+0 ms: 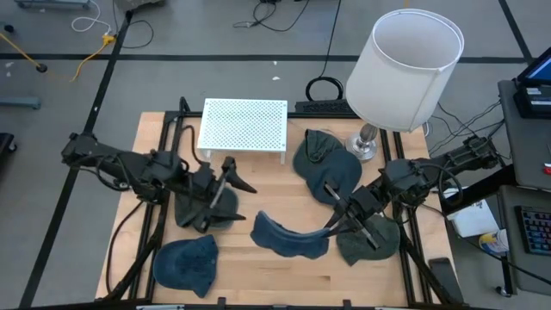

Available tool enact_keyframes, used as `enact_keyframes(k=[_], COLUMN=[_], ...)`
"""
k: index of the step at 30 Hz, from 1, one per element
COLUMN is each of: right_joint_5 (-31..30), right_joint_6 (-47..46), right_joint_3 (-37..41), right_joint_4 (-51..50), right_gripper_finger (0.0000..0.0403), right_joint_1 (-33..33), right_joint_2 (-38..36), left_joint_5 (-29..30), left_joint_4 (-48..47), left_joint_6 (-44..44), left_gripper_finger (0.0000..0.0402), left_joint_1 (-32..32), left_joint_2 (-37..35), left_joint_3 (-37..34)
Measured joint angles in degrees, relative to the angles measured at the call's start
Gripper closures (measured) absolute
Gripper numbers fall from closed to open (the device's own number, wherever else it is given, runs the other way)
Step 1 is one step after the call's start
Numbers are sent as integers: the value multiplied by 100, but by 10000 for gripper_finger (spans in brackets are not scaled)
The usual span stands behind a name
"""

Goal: Pick & Place hat
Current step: Put the bottom right blue cap on the shelf

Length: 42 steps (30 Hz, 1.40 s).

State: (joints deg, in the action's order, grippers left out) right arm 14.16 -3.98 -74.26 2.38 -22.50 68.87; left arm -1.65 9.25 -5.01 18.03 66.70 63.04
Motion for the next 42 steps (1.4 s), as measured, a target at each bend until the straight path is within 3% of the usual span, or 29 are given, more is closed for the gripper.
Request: enact_keyframes(k=[9, 17, 31, 42], right_joint_5=[-11, 127, 115, 89], right_joint_6=[183, 170, -118, -130], right_joint_3=[0, 0, 0, 0], right_joint_4=[19, 82, 79, 69], right_gripper_finger=[394, 394, 394, 394], right_joint_1=[2, 2, 2, 2], right_joint_2=[-14, -14, -14, -14], left_joint_5=[-321, -439, -1124, -1185], left_joint_4=[441, 862, 1674, 1666], left_joint_6=[-136, -445, -756, -890], left_gripper_finger=[78, 83, 261, 306], left_joint_1=[99, 126, 121, 121], left_joint_2=[828, 997, 994, 994], left_joint_3=[388, 394, 394, 394])
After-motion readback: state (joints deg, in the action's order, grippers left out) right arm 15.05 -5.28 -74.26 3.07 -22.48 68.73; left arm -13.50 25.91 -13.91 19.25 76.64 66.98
